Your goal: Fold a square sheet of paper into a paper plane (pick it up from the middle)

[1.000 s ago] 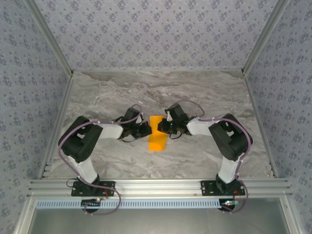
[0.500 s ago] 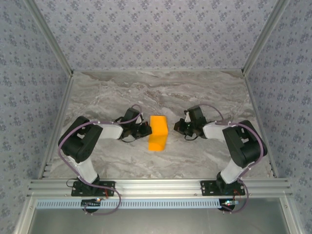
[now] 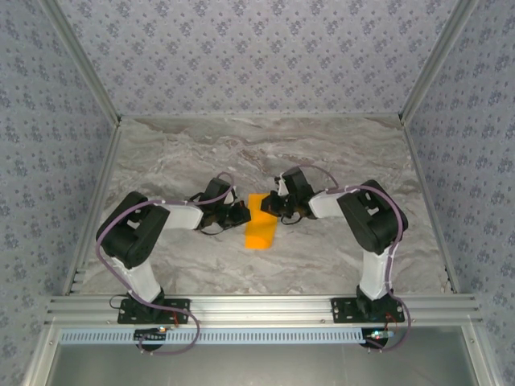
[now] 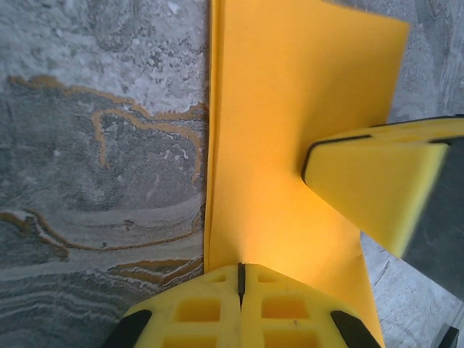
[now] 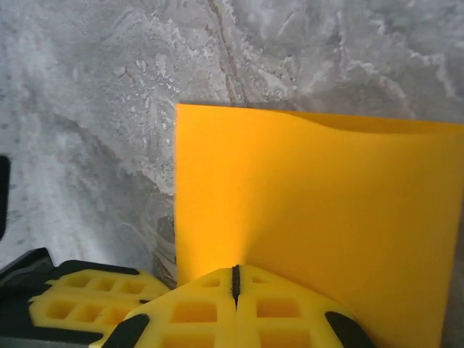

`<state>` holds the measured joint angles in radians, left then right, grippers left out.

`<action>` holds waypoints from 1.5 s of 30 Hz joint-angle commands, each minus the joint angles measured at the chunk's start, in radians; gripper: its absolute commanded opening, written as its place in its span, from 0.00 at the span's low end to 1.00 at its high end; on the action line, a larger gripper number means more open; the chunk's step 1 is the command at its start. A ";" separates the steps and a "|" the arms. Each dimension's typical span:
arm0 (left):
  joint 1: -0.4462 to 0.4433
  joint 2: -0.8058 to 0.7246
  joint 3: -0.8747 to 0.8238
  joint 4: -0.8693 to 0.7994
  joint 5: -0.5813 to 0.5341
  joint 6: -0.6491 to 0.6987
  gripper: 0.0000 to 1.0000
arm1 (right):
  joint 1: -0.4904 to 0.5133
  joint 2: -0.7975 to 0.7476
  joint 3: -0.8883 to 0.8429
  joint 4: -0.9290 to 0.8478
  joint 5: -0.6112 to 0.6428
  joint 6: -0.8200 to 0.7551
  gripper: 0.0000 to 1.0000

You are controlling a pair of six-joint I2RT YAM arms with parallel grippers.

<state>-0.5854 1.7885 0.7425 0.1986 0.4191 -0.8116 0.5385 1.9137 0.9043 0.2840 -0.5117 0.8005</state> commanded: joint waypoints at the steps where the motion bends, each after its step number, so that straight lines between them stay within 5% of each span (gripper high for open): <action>1: 0.002 0.115 -0.089 -0.294 -0.184 0.029 0.00 | -0.057 0.002 -0.021 0.000 0.018 -0.015 0.00; 9: 0.002 0.100 -0.106 -0.294 -0.187 0.038 0.00 | -0.207 -0.041 -0.013 -0.113 0.089 -0.114 0.00; 15: 0.002 0.098 -0.104 -0.294 -0.185 0.034 0.00 | -0.095 -0.146 0.021 -0.159 0.103 -0.135 0.00; 20: 0.002 0.098 -0.102 -0.299 -0.189 0.038 0.00 | 0.007 -0.019 0.106 -0.141 0.056 -0.081 0.00; 37: 0.002 0.098 -0.123 -0.291 -0.191 0.048 0.00 | -0.229 0.068 0.074 -0.060 0.101 -0.036 0.00; 45: 0.001 0.096 -0.115 -0.292 -0.191 0.045 0.00 | -0.116 -0.138 0.008 -0.160 0.055 -0.087 0.00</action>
<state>-0.5858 1.7821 0.7235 0.2283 0.4183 -0.7959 0.3489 1.8496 0.9360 0.1844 -0.4480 0.7433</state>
